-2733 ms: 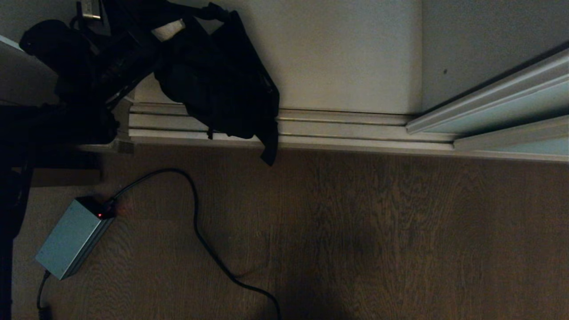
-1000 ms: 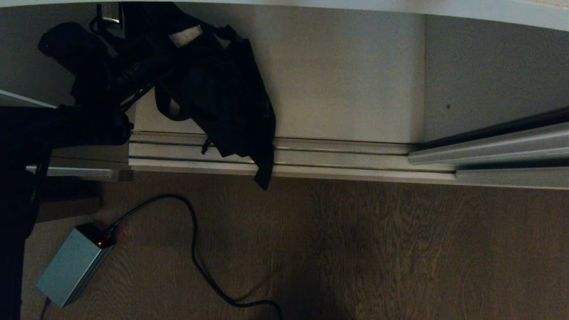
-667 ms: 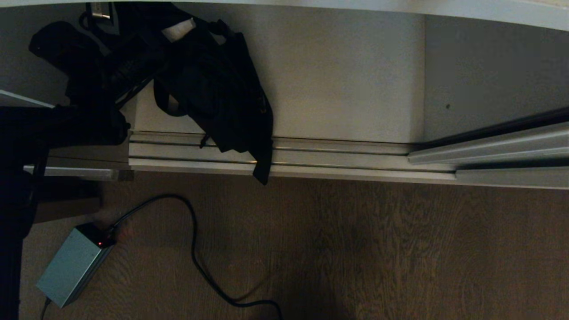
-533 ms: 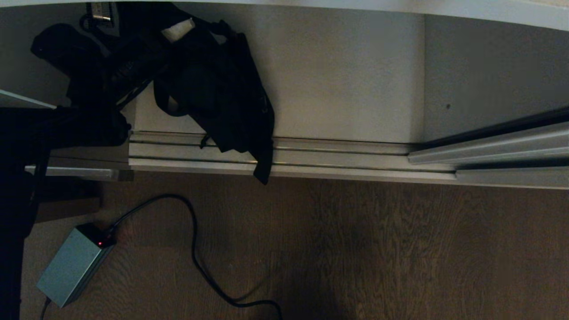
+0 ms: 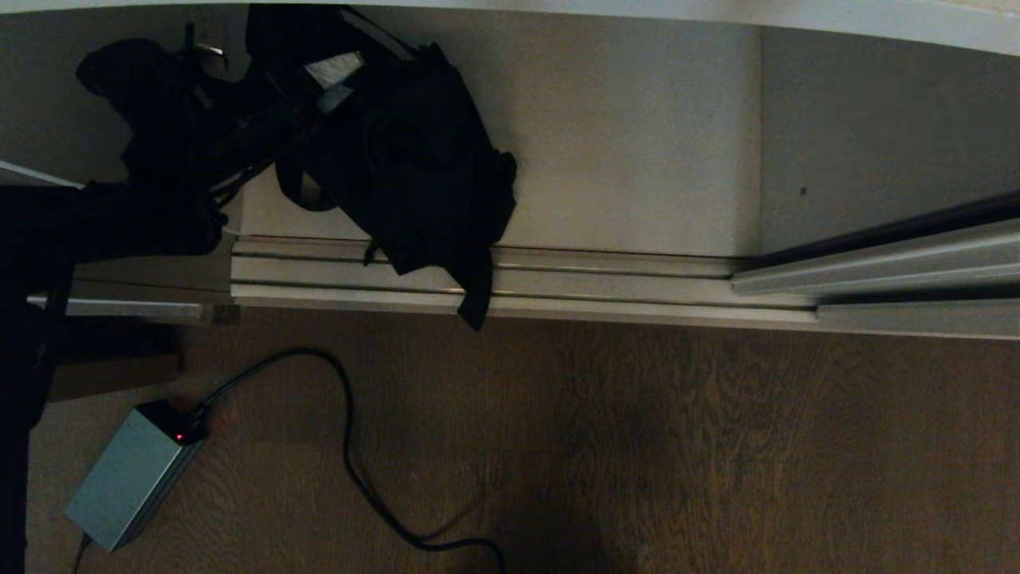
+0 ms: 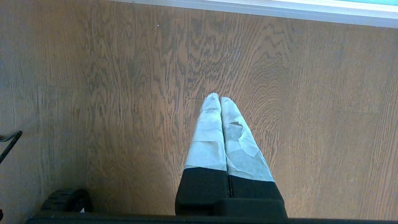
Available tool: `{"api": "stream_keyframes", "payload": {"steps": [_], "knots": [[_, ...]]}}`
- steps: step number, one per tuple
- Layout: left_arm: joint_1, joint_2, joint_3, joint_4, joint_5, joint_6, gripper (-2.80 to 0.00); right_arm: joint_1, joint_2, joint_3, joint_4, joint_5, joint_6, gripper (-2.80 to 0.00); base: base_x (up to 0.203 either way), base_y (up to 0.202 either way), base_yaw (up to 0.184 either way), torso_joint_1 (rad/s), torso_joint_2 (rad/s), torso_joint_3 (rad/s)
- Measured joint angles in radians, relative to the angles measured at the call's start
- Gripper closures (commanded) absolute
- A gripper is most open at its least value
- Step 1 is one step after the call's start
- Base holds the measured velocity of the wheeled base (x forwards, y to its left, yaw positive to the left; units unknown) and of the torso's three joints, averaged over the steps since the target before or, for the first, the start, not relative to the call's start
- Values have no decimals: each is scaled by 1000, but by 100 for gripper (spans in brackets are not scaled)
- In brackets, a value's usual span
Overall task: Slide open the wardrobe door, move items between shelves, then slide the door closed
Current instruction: Place the bag on the lower shelf
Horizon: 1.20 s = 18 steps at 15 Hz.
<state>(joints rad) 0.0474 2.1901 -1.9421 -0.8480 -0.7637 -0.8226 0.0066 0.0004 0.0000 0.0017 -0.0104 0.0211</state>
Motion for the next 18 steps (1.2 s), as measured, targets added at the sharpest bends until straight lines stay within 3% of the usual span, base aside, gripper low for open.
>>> {"api": "stream_keyframes", "payload": {"steps": [3,10,18], "knots": [[3,-51,8,140,6,3,-280,0,0,0,0,0,0,0,0,0,0,0,0,0],[10,-128,10,166,49,-5,-280,0,0,0,0,0,0,0,0,0,0,0,0,0],[4,-154,16,348,49,-15,-280,0,0,0,0,0,0,0,0,0,0,0,0,0]]}}
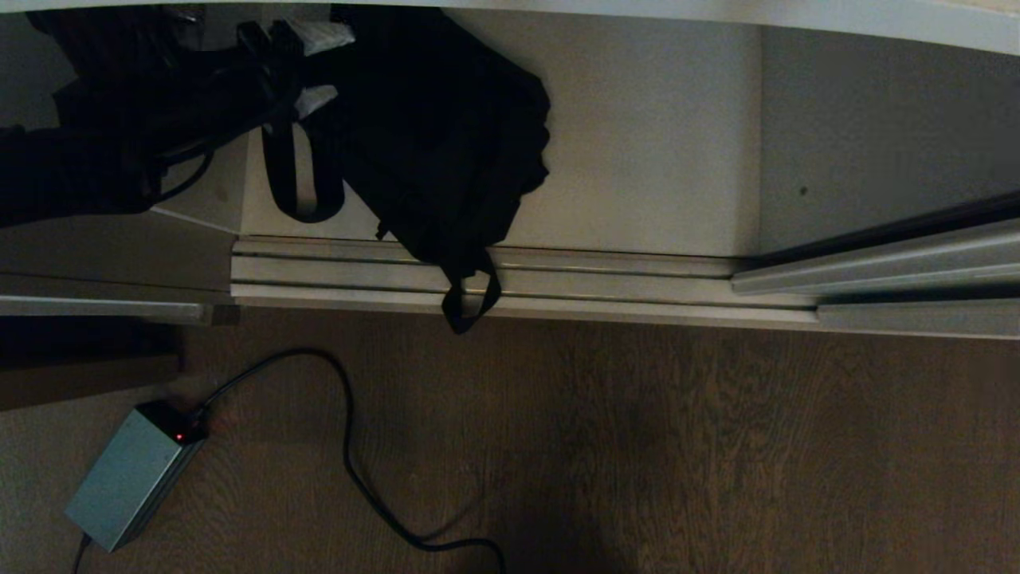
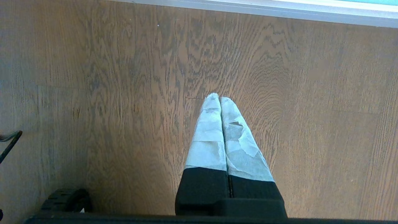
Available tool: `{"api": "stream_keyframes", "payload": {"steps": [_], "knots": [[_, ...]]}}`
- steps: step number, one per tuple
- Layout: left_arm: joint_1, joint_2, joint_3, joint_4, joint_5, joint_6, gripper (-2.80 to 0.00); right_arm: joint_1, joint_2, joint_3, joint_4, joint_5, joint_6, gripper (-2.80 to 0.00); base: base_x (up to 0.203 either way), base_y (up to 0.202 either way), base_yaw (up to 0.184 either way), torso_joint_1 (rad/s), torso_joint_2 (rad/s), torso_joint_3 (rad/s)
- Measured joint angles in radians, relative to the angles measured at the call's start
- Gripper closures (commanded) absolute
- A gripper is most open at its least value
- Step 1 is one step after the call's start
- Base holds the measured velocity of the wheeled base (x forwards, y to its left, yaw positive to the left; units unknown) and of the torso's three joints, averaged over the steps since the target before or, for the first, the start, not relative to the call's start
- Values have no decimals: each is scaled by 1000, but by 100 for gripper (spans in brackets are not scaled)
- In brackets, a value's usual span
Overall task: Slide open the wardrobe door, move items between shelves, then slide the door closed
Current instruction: Place the bag on the lower shelf
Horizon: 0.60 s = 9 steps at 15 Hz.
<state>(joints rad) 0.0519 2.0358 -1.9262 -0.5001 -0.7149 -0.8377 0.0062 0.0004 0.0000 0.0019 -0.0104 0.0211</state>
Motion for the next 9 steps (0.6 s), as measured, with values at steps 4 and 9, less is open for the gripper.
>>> {"api": "stream_keyframes", "payload": {"steps": [4,9], "knots": [[-12,11,10,96,-1,2,0,0,0,0,0,0,0,0,0,0,0,0,0,0],[-31,-1,95,260,0,13,0,0,0,0,0,0,0,0,0,0,0,0,0,0]]}}
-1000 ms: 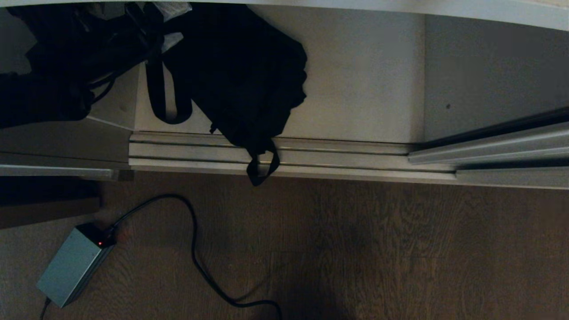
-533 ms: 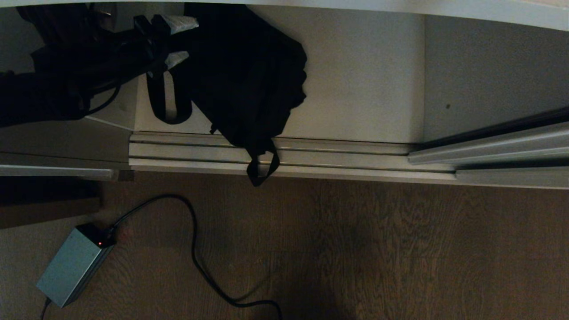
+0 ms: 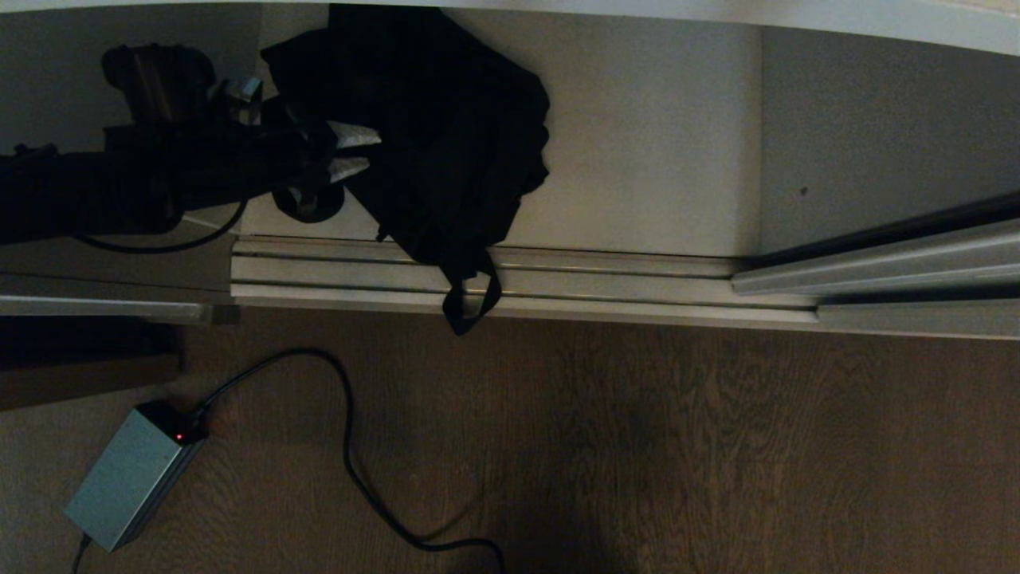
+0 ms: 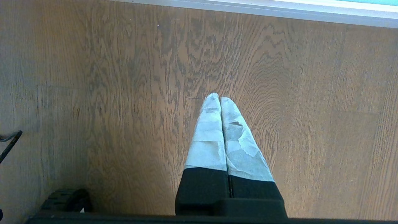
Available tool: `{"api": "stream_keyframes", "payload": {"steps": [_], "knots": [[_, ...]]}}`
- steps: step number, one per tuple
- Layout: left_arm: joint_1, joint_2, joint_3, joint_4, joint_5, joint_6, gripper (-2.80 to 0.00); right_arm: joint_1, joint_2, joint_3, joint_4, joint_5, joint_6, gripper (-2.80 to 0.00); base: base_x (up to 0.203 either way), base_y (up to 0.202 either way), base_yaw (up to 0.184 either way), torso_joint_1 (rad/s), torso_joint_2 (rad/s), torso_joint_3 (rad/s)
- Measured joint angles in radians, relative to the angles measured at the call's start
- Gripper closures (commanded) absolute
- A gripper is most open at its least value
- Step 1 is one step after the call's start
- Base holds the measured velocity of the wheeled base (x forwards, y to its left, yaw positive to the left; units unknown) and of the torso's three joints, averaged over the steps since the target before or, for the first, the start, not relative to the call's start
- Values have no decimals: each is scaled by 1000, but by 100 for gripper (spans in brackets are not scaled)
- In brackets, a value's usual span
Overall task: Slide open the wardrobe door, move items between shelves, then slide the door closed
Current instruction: Place the bag on the lower shelf
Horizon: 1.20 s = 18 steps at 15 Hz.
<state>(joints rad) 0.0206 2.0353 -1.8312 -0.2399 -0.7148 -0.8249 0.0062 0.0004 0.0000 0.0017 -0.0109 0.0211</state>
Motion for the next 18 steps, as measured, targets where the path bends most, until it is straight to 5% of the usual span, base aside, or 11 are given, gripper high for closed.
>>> {"api": "stream_keyframes", "payload": {"steps": [4,18], "knots": [[-12,-52,74,115,3,76,0,0,0,0,0,0,0,0,0,0,0,0,0,0],[-30,-69,90,183,32,83,0,0,0,0,0,0,0,0,0,0,0,0,0,0]]}}
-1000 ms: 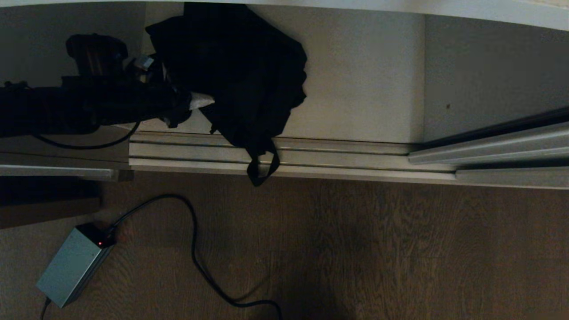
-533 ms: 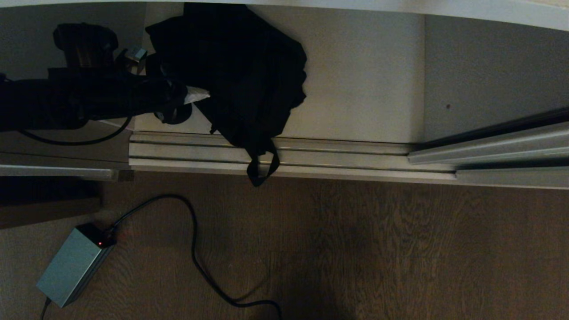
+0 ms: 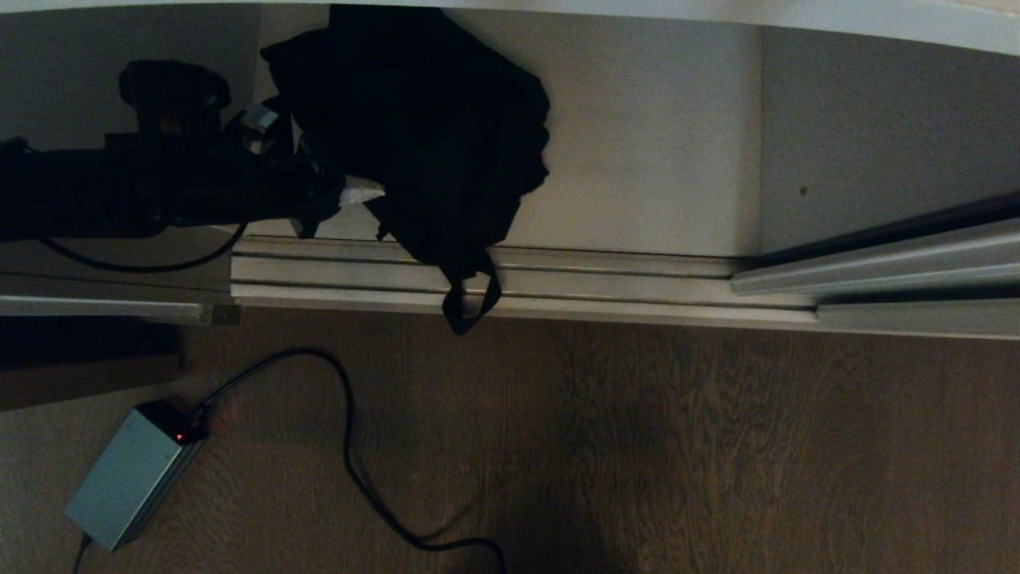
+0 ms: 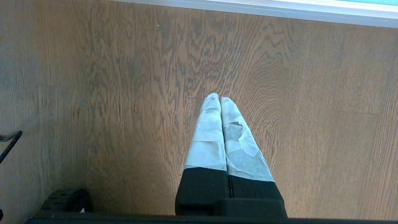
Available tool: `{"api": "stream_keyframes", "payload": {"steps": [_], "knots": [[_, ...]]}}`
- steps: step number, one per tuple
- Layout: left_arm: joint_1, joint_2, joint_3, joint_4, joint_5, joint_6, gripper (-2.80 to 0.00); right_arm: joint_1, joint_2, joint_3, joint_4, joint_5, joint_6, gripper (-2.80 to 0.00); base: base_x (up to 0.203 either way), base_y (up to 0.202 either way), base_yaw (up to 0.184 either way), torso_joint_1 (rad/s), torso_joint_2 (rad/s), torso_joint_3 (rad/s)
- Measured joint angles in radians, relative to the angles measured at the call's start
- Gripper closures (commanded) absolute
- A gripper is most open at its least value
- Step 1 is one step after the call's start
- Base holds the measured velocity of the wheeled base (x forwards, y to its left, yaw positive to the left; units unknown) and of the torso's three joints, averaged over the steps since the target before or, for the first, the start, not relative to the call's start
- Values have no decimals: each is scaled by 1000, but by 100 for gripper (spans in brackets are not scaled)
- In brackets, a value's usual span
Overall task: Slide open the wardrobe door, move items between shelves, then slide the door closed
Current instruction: Place the bag on the lower shelf
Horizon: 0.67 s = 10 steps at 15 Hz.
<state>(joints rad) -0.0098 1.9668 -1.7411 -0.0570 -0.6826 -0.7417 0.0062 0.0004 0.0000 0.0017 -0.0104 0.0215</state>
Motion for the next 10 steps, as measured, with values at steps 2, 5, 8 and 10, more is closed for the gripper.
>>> {"api": "stream_keyframes", "payload": {"steps": [2,5,8,10], "knots": [[-4,7,0,2,0,1,0,0,0,0,0,0,0,0,0,0,0,0,0,0],[-4,9,0,4,8,1,0,0,0,0,0,0,0,0,0,0,0,0,0,0],[-4,9,6,7,6,1,0,0,0,0,0,0,0,0,-115,0,1,4,-2,0],[-4,8,6,6,5,1,0,0,0,0,0,0,0,0,-196,0,0,5,1,2]]}}
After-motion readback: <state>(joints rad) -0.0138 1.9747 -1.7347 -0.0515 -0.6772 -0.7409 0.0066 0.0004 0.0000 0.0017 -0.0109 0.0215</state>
